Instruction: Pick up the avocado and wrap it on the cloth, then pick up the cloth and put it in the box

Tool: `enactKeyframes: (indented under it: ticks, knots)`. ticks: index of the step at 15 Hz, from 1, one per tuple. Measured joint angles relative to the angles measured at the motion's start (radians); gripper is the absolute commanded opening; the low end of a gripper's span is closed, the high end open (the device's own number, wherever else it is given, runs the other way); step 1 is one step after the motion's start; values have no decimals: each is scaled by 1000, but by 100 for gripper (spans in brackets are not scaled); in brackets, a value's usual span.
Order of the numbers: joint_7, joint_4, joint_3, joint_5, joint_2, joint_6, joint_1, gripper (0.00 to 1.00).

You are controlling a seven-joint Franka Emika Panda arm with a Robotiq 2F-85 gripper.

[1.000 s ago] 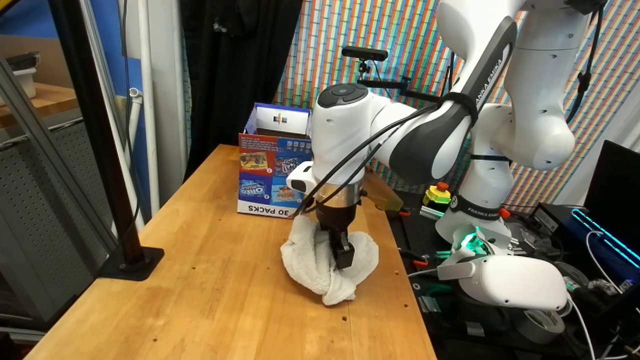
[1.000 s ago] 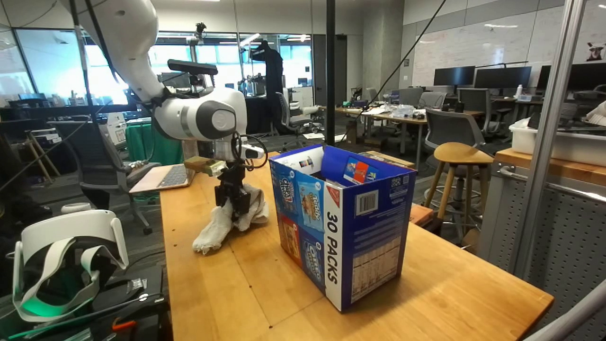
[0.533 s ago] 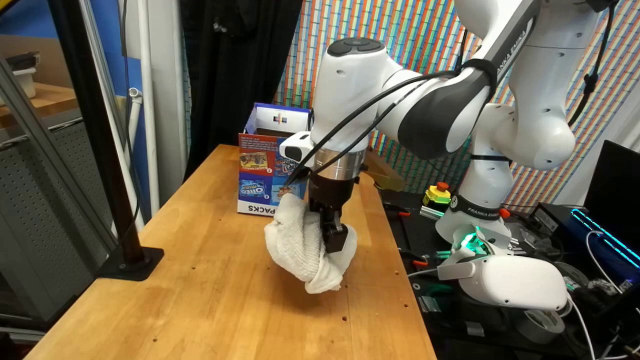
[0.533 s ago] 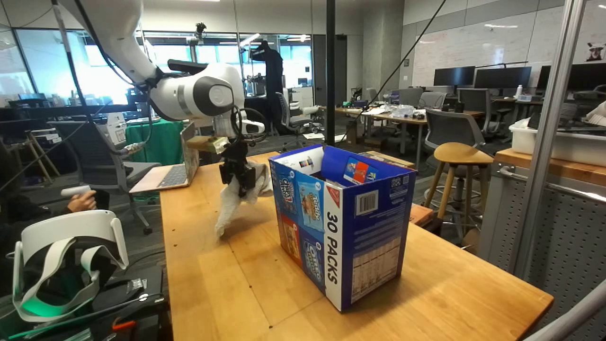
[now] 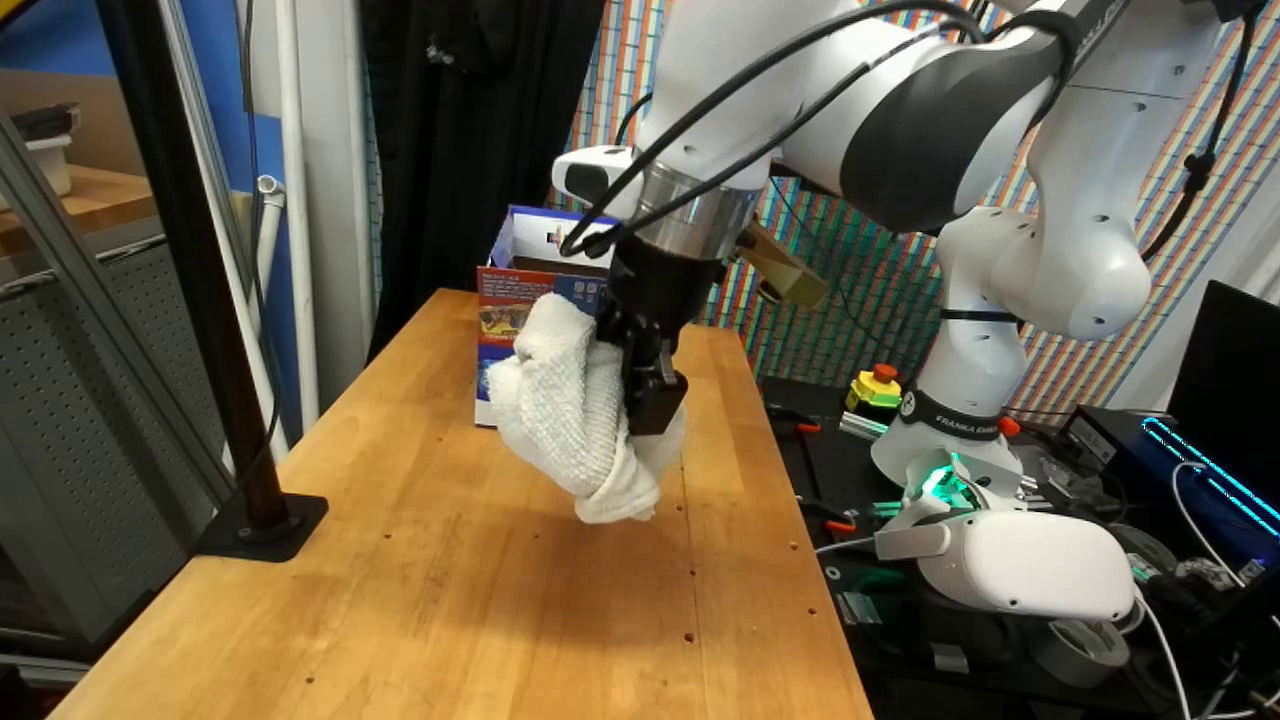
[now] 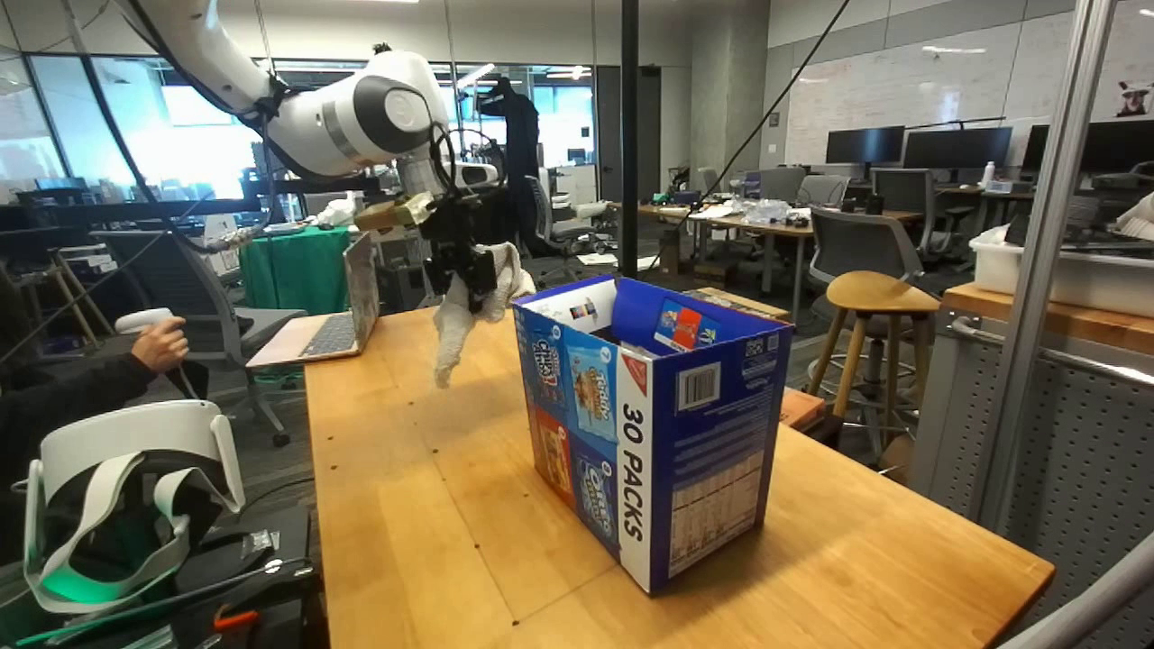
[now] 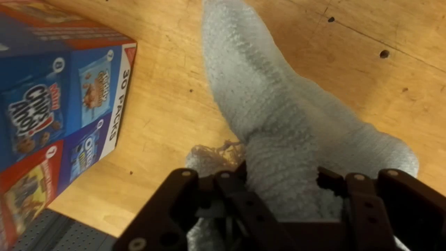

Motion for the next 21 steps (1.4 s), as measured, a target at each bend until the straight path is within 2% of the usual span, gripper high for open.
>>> enactKeyframes:
  ticks: [5, 12, 17, 21]
  knots:
    - [12, 117, -3, -75, -70, -84, -19, 8]
    - [-19, 300, -42, -172, -95, -149, -108, 8]
    - [-55, 320, -104, -180, -137, -160, -183, 8]
    - [-69, 277, -135, -163, -172, -151, -218, 8]
